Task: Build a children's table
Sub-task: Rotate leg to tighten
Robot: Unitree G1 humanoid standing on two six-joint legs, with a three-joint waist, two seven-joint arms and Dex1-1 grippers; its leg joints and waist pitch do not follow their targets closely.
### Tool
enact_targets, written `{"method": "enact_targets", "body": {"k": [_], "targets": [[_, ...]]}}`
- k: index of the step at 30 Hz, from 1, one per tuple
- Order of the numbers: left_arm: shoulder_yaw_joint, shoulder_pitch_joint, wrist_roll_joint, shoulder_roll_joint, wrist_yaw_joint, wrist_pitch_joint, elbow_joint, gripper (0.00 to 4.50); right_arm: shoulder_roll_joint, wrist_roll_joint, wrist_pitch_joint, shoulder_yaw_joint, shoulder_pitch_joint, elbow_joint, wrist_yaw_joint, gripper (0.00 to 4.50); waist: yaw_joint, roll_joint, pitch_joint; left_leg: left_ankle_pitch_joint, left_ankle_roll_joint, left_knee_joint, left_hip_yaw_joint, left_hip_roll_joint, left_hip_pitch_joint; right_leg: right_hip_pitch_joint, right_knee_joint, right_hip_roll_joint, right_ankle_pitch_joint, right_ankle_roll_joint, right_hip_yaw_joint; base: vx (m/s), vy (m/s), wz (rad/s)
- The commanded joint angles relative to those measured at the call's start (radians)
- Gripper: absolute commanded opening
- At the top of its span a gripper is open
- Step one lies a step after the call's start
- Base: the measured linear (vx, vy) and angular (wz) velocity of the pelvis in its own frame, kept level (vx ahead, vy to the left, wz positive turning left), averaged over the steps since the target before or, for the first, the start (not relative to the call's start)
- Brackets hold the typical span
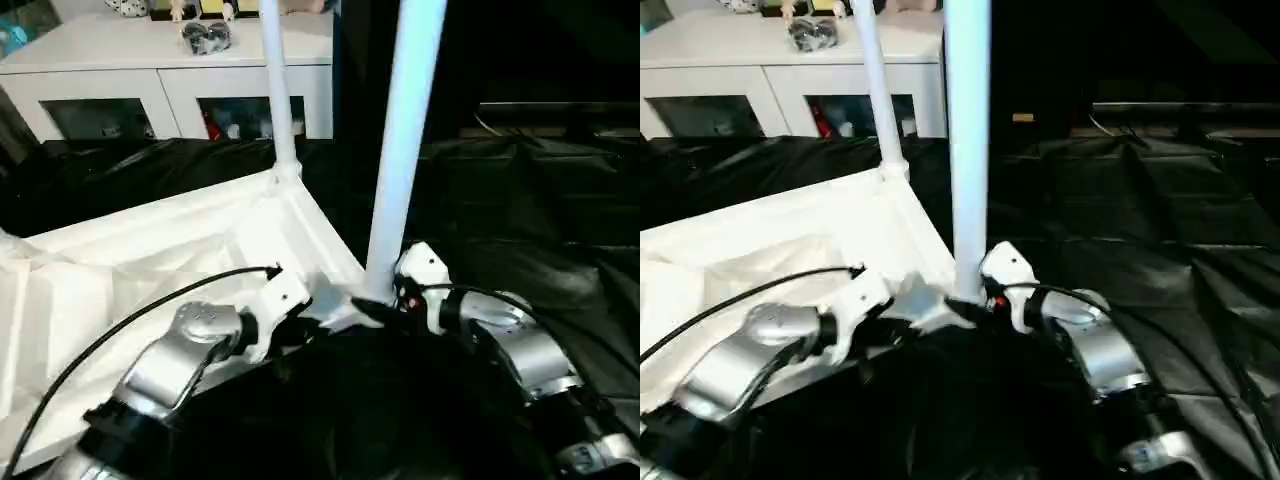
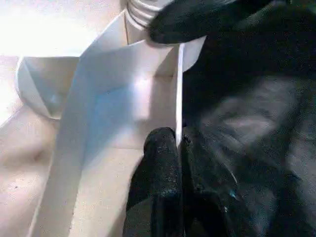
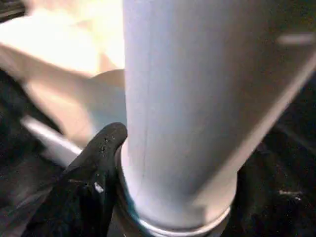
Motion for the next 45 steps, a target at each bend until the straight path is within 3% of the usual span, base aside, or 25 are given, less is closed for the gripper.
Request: {"method": "enact_targets", "body": {"k": [1,2,4,6,7,14,16,18,19,20,21,23,25,31,32,37,40,45], "targets": [[0.02,-0.051,0.031,-0.123,0.187,-0.01,0.137,0.0,0.105,-0.046,0.095,-0.007,-0.001,0.07,-0.218,2.74,-0.003,-0.015,-0.037,-0.217,0.027,-0.089,-0.049,0.117,0.013,0.011,-0.096,-0.116,-0.2,-0.251,0.076,0.0,0.0,0.0],[0.016,-0.063,0.031,-0.145,0.197,-0.016,0.152,0.0,0.127,-0.052,0.109,-0.003,-0.001,0.072,-0.244,2.74,0.002,-0.019,-0.036,-0.257,0.011,-0.089,-0.049,0.115,0.021,0.008,-0.101,-0.119,-0.259,-0.238,0.076,0.0,0.0,0.0],[0.001,-0.074,0.032,-0.166,0.186,-0.032,0.166,0.0,0.155,-0.044,0.102,0.01,0.005,0.059,-0.233,2.74,0.006,-0.018,-0.038,-0.27,0.007,-0.091,-0.05,0.117,0.011,0.015,-0.104,-0.129,-0.304,-0.212,0.079,0.0,0.0,0.0],[-0.02,-0.08,0.039,-0.169,0.165,-0.051,0.172,0.0,0.168,-0.039,0.078,0.022,0.014,0.042,-0.214,2.74,0.006,-0.015,-0.04,-0.267,0.011,-0.096,-0.052,0.121,0.006,0.014,-0.103,-0.126,-0.287,-0.19,0.078,0.0,0.0,0.0],[-0.027,-0.081,0.042,-0.167,0.157,-0.057,0.174,0.0,0.171,-0.039,0.069,0.023,0.016,0.039,-0.21,3.29,0.007,-0.017,-0.042,-0.264,0.017,-0.097,-0.051,0.121,0.007,0.014,-0.103,-0.125,-0.268,-0.186,0.079,0.0,0.0,0.0],[-0.057,-0.051,0.04,-0.088,0.004,-0.133,0.126,0.0,0.135,0.005,0.061,-0.018,0.019,-0.005,-0.139,3.99,0.014,-0.019,-0.043,-0.222,0.047,-0.096,-0.048,0.118,-0.002,0.015,-0.108,-0.129,-0.294,-0.171,0.079,0.0,0.0,0.0],[-0.058,-0.032,0.033,-0.035,-0.076,-0.172,0.103,0.0,0.075,0.011,0.056,-0.019,0.022,-0.05,-0.063,3.99,0.017,-0.019,-0.049,-0.163,0.066,-0.093,-0.049,0.121,-0.005,0.02,-0.099,-0.125,-0.214,-0.179,0.076,0.0,0.0,0.0],[-0.057,-0.018,0.013,0.006,-0.133,-0.178,0.076,0.0,0.009,0.021,0.042,0.0,0.038,-0.097,0.029,3.99,0.02,-0.016,-0.064,-0.046,0.112,-0.078,-0.045,0.123,-0.008,0.026,-0.072,-0.121,0.017,-0.211,0.071,0.0,0.0,0.0],[-0.059,-0.012,0.008,0.029,-0.161,-0.192,0.066,0.0,-0.023,0.03,0.034,0.008,0.051,-0.122,0.08,3.99,0.019,-0.02,-0.065,-0.017,0.133,-0.072,-0.043,0.12,-0.011,0.025,-0.066,-0.119,0.079,-0.217,0.069,0.0,0.0,0.0],[-0.06,-0.007,0.002,0.047,-0.186,-0.202,0.057,0.0,-0.051,0.04,0.029,0.015,0.063,-0.144,0.126,3.99,0.027,-0.017,-0.069,0.017,0.17,-0.064,-0.041,0.119,-0.009,0.018,-0.059,-0.118,0.164,-0.225,0.067,0.0,0.0,0.0],[-0.059,-0.001,-0.007,0.069,-0.217,-0.215,0.047,0.0,-0.088,0.056,0.028,0.024,0.08,-0.174,0.186,3.99,0.031,-0.015,-0.07,0.024,0.193,-0.058,-0.036,0.12,-0.005,0.011,-0.055,-0.117,0.2,-0.237,0.067,0.0,0.0,0.0],[-0.057,0.004,-0.015,0.087,-0.244,-0.225,0.04,0.0,-0.119,0.069,0.027,0.033,0.094,-0.201,0.235,3.99,0.039,-0.016,-0.072,0.04,0.213,-0.055,-0.04,0.123,-0.014,0.02,-0.047,-0.117,0.223,-0.234,0.062,0.0,0.0,0.0],[-0.052,0.01,-0.03,0.111,-0.285,-0.242,0.032,0.0,-0.163,0.086,0.028,0.044,0.115,-0.241,0.309,3.99,0.043,-0.012,-0.069,0.024,0.221,-0.057,-0.043,0.129,-0.014,0.013,-0.048,-0.115,0.195,-0.236,0.059,0.0,0.0,0.0],[-0.045,0.035,-0.073,0.171,-0.403,-0.263,-0.005,0.0,-0.246,0.124,0.043,0.066,0.156,-0.324,0.442,3.99,0.048,-0.01,-0.061,-0.083,0.176,-0.068,-0.042,0.134,-0.013,0.009,-0.059,-0.119,0.05,-0.248,0.062,0.0,0.0,0.0],[-0.046,0.037,-0.073,0.177,-0.412,-0.269,-0.007,0.0,-0.247,0.125,0.043,0.065,0.157,-0.326,0.443,3.72,0.046,-0.012,-0.06,-0.099,0.161,-0.069,-0.04,0.133,-0.012,0.008,-0.061,-0.118,0.03,-0.252,0.063,0.0,0.0,0.0],[-0.044,0.045,-0.082,0.19,-0.44,-0.273,-0.014,0.0,-0.235,0.135,0.038,0.062,0.155,-0.332,0.444,3.45,0.045,-0.011,-0.06,-0.112,0.122,-0.072,-0.036,0.131,-0.012,0.009,-0.064,-0.118,-0.001,-0.25,0.064,0.0,0.0,0.0],[-0.042,0.048,-0.079,0.19,-0.445,-0.278,-0.014,0.0,-0.228,0.141,0.052,0.066,0.16,-0.345,0.453,3.02,0.044,-0.012,-0.063,-0.089,0.128,-0.069,-0.036,0.131,-0.012,0.009,-0.058,-0.117,0.044,-0.25,0.064,0.0,0.0,0.0],[-0.041,0.053,-0.08,0.186,-0.446,-0.279,-0.013,0.0,-0.228,0.152,0.067,0.073,0.171,-0.355,0.462,2.76,0.046,-0.011,-0.067,-0.055,0.144,-0.063,-0.036,0.129,-0.013,0.011,-0.053,-0.117,0.09,-0.251,0.062,0.0,0.0,0.0]]}}
